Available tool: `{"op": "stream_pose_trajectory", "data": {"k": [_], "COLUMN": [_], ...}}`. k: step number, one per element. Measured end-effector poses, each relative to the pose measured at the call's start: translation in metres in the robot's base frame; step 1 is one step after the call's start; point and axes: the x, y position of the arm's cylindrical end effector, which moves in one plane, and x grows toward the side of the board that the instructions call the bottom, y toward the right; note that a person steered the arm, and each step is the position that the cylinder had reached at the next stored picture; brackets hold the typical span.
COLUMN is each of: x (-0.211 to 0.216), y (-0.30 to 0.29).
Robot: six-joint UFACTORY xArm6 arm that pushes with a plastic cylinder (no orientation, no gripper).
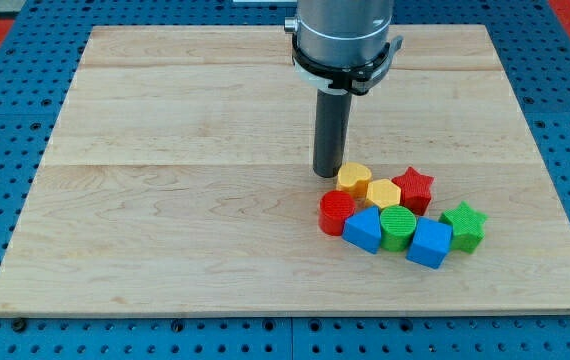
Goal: Move the green star right a bit
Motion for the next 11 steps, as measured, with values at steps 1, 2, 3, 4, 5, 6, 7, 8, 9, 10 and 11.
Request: {"op": "stream_pose_trajectory", "data": {"k": [1, 2, 3, 4, 5, 6, 7, 8, 9, 10, 11], "x": [0.0, 0.0, -0.003, -0.034, -0.066, -0.062, 0.011, 0.098, 0.118, 0.122, 0.101], "y": [0.0, 0.003, 0.002, -0.017, 0.009, 0.135, 0.235, 0.252, 0.218, 0.16, 0.121]}}
